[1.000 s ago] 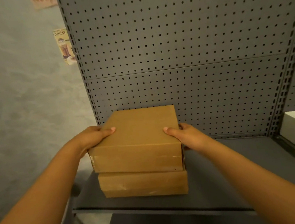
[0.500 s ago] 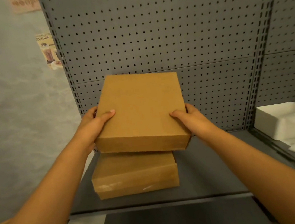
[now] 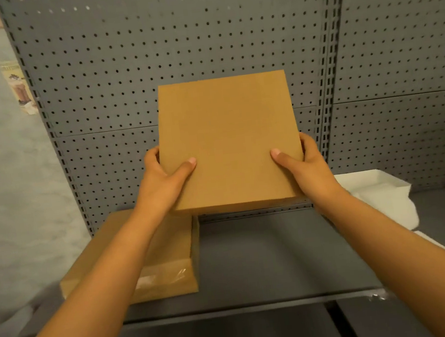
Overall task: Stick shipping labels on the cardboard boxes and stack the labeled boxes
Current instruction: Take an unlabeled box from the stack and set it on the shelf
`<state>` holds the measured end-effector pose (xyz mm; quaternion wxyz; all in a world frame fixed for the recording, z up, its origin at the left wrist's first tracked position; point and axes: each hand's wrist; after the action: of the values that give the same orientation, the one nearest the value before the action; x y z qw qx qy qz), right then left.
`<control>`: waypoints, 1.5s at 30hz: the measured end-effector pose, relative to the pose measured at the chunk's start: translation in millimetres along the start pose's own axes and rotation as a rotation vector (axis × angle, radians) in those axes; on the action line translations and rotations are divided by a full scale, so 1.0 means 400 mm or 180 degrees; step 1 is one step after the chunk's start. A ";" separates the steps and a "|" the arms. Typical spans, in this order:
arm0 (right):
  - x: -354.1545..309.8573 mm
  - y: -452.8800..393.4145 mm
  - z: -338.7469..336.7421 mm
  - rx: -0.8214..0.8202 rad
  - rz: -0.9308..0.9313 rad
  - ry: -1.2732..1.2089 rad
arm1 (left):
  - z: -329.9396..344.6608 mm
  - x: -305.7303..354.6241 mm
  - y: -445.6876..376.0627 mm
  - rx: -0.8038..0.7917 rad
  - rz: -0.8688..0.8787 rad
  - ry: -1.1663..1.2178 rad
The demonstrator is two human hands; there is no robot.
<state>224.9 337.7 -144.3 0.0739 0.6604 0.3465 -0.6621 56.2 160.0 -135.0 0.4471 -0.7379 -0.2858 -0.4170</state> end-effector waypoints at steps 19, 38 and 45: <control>0.298 0.046 -0.257 -0.0505 0.0903 0.0599 | 0.328 -0.128 0.184 -0.0296 -0.1088 -0.0493; 0.396 -0.015 -0.235 -0.0683 0.1537 0.1104 | 0.368 -0.214 0.127 -0.0782 -0.1634 -0.0865; 0.402 -0.022 -0.234 -0.0663 0.1512 0.1268 | 0.373 -0.221 0.130 -0.0670 -0.1398 -0.0913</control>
<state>278.3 454.2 -279.6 0.2241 0.8283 0.2562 -0.4451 107.8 267.2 -271.6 0.2218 -0.7522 -0.4543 -0.4226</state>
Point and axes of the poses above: each hand's wrist, its own y-axis away from the middle knuckle, its own z-axis out of the palm, x = y × z, and after that the axes turned 1 degree about z, right-handed
